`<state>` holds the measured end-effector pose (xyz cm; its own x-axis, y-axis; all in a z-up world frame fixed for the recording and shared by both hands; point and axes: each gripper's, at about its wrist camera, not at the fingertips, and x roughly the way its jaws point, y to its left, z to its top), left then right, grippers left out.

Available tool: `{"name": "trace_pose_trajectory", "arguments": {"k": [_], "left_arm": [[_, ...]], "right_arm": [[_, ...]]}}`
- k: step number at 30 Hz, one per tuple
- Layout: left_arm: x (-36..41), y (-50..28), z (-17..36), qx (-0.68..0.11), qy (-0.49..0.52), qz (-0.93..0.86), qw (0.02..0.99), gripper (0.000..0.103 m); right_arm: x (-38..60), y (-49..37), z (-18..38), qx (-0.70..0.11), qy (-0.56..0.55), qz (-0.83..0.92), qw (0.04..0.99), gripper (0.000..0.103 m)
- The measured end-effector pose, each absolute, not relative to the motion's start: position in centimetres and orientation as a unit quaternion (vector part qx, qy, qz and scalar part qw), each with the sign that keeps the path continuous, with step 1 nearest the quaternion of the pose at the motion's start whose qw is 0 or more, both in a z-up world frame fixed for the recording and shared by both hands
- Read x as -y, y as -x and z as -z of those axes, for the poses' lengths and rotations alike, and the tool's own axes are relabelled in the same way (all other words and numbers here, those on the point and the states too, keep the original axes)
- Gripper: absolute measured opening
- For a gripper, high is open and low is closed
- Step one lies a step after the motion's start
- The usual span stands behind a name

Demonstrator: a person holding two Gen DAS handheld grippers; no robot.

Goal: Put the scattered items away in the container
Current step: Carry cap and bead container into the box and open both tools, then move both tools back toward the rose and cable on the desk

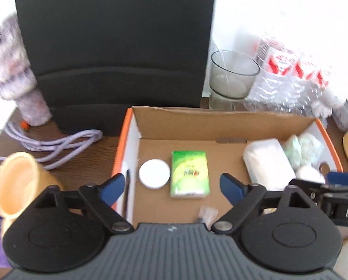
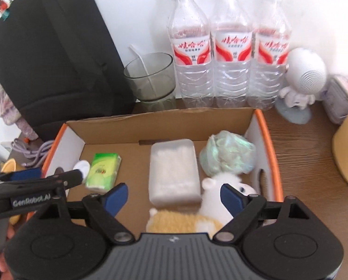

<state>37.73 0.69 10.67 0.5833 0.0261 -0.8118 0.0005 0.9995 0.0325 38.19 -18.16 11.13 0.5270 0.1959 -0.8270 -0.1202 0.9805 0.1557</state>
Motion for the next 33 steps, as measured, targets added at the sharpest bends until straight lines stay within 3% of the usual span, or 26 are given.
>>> {"name": "trace_pose_trajectory", "arguments": {"k": [2, 7, 14, 16, 21, 27, 33], "left_arm": [[0.2, -36.3, -11.3, -0.462, -0.034, -0.016, 0.886, 0.103], [1.5, -31.3, -12.1, -0.434, -0.050, -0.033, 0.899, 0.103], [3.1, -21.2, -12.4, -0.251, -0.059, -0.007, 0.966, 0.103], [2.8, -18.6, -12.4, -0.221, -0.027, -0.006, 0.975, 0.103], [2.8, -11.8, -12.5, -0.150, -0.037, -0.012, 0.988, 0.103], [1.3, -5.6, -10.5, -0.148, -0.033, -0.005, 0.988, 0.103], [-0.3, -0.6, -7.3, -0.169, -0.045, -0.012, 0.984, 0.103]], "right_arm": [[17.9, -36.9, -12.0, -0.479, -0.016, -0.090, 0.873, 0.088], [19.5, -31.7, -12.9, -0.443, -0.017, -0.092, 0.892, 0.090], [20.7, -21.3, -13.1, -0.294, 0.001, -0.120, 0.948, 0.093], [21.3, -19.2, -12.7, -0.270, -0.002, -0.122, 0.955, 0.099], [22.4, -14.2, -11.5, -0.240, -0.036, -0.114, 0.963, 0.099], [22.3, -7.8, -9.0, -0.217, -0.060, -0.109, 0.968, 0.101], [22.8, -3.7, -5.7, -0.276, -0.042, -0.121, 0.953, 0.103]]}}
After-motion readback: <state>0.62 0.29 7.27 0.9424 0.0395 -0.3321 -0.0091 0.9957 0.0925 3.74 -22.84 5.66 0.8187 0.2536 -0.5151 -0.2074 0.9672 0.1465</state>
